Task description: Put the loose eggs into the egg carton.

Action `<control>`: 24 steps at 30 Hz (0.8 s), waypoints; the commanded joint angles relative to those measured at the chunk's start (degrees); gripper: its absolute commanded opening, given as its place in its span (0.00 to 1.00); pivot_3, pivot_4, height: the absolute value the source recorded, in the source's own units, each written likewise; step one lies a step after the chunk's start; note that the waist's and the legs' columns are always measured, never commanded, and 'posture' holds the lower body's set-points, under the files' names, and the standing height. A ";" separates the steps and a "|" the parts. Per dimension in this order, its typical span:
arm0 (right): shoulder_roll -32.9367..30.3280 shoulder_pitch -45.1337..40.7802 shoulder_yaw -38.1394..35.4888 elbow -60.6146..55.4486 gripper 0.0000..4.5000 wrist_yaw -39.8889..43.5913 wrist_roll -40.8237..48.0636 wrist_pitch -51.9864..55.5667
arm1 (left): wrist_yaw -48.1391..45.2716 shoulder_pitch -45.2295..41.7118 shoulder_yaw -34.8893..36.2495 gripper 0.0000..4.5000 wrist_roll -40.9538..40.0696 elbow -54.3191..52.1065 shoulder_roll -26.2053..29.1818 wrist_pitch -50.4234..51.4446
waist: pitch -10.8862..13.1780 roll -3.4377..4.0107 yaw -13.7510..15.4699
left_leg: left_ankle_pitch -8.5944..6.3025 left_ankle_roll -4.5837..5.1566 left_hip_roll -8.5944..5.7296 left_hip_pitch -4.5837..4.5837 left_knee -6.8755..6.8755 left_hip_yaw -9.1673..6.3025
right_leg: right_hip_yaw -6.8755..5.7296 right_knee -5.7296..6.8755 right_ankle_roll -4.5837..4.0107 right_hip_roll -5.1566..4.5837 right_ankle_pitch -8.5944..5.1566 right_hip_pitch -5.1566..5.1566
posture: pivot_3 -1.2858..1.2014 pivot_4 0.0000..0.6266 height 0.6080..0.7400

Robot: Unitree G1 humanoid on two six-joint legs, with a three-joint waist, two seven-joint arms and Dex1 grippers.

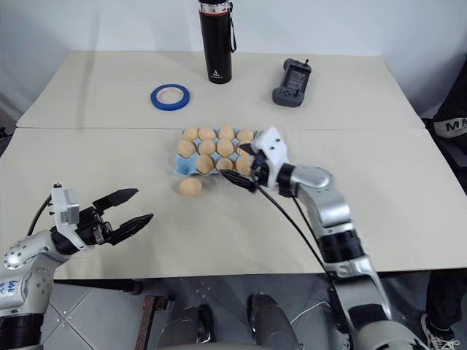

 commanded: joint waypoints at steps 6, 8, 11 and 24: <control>-13.47 11.00 -6.37 -7.31 0.99 16.10 8.48 -3.50 | 3.38 4.49 5.91 1.00 -1.26 -1.97 -1.74 -3.37 | 0.02 0.02 0.39 | -0.04 0.13 -0.03 0.06 0.04 -0.01 | 0.02 0.00 -0.01 0.00 -0.01 0.09 | 0.52 0.24 1.00; -16.30 13.21 -9.19 -6.66 0.99 18.20 9.99 -3.79 | 2.61 6.96 7.53 1.00 -1.33 -0.97 -1.58 -4.26 | 0.02 0.02 0.42 | -0.05 0.14 -0.03 0.09 0.05 0.00 | 0.03 0.01 -0.01 0.00 -0.01 0.10 | 0.52 0.24 1.00; -18.13 14.75 -10.79 -6.06 0.99 19.43 10.72 -4.55 | 1.92 8.08 8.16 1.00 -1.40 -0.07 -1.24 -5.01 | 0.02 0.02 0.66 | -0.05 0.13 -0.02 0.10 0.03 -0.01 | 0.02 0.00 -0.04 0.00 -0.02 0.10 | 0.52 0.24 1.00; -16.95 15.49 -11.57 -7.01 0.99 13.69 9.78 -5.24 | 12.94 -3.35 -6.26 1.00 5.25 -6.47 -5.39 0.39 | 0.02 0.02 1.96 | -0.04 0.16 -0.07 0.11 0.06 -0.05 | 0.01 -0.03 -0.06 -0.03 0.00 0.17 | 0.52 0.24 1.00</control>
